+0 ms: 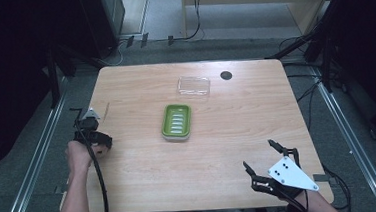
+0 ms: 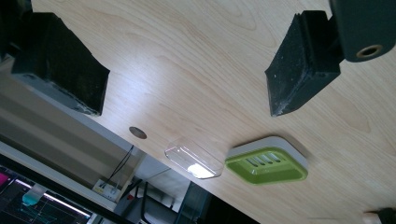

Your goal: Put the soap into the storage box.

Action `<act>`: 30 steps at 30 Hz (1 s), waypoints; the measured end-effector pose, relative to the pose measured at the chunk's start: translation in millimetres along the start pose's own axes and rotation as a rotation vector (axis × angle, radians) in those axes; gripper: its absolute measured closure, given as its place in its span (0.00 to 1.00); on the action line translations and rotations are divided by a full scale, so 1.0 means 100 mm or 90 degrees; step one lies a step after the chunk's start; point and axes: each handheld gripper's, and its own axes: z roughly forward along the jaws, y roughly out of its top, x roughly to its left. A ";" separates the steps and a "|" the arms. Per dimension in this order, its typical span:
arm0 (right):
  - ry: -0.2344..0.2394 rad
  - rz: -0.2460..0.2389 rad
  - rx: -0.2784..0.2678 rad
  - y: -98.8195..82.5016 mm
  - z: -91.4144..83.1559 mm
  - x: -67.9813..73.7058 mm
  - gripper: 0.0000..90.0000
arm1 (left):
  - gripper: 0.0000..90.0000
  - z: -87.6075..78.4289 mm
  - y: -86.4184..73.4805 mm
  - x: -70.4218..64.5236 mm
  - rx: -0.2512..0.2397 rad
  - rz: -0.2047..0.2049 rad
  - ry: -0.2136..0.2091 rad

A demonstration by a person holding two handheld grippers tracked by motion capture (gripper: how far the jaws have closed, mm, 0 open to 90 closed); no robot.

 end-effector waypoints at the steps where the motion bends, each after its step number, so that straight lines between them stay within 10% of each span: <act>1: 0.000 0.000 0.000 0.00 0.00 0.00 0.15 | 0.37 0.00 0.00 0.00 -0.001 0.001 0.000; 30: 0.007 0.002 -0.002 0.01 0.03 0.00 0.15 | 0.37 -0.12 0.00 -0.20 -0.026 0.055 -0.028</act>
